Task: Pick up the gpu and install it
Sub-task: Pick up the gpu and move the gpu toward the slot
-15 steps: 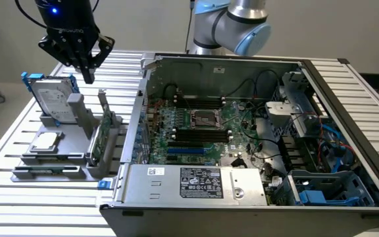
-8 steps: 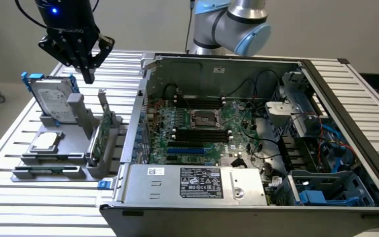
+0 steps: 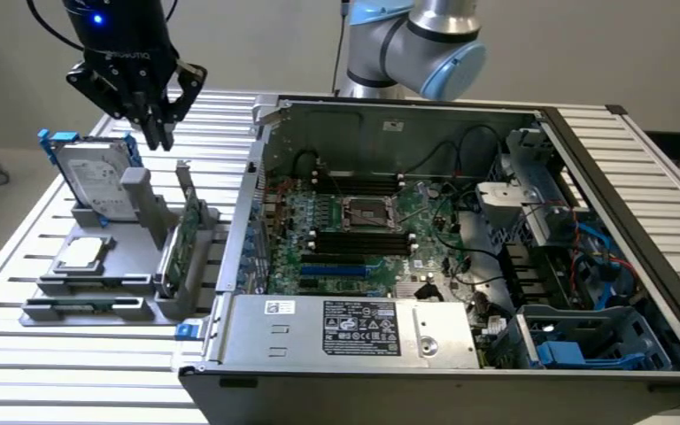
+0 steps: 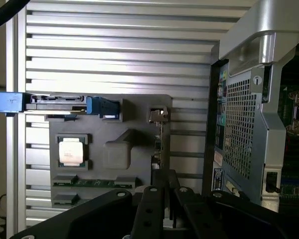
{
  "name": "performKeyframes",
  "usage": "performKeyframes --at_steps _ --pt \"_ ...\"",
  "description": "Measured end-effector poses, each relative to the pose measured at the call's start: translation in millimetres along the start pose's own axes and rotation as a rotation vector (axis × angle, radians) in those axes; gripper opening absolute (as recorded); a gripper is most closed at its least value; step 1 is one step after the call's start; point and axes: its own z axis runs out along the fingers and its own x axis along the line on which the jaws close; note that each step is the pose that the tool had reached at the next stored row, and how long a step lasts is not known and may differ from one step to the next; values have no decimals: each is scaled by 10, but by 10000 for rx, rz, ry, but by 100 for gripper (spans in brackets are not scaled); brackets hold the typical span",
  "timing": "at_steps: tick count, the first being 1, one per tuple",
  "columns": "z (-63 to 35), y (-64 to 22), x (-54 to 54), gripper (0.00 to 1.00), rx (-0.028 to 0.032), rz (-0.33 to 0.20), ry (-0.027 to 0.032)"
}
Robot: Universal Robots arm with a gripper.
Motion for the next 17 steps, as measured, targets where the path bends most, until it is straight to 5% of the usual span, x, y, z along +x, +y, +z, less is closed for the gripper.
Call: performKeyframes --at_steps 2,5,8,17 --pt "0 0 0 30 0 0 0" --pt "0 0 0 36 4 1 1" --pt "42 -5 18 36 5 1 0" --pt "201 -205 48 36 6 0 1"
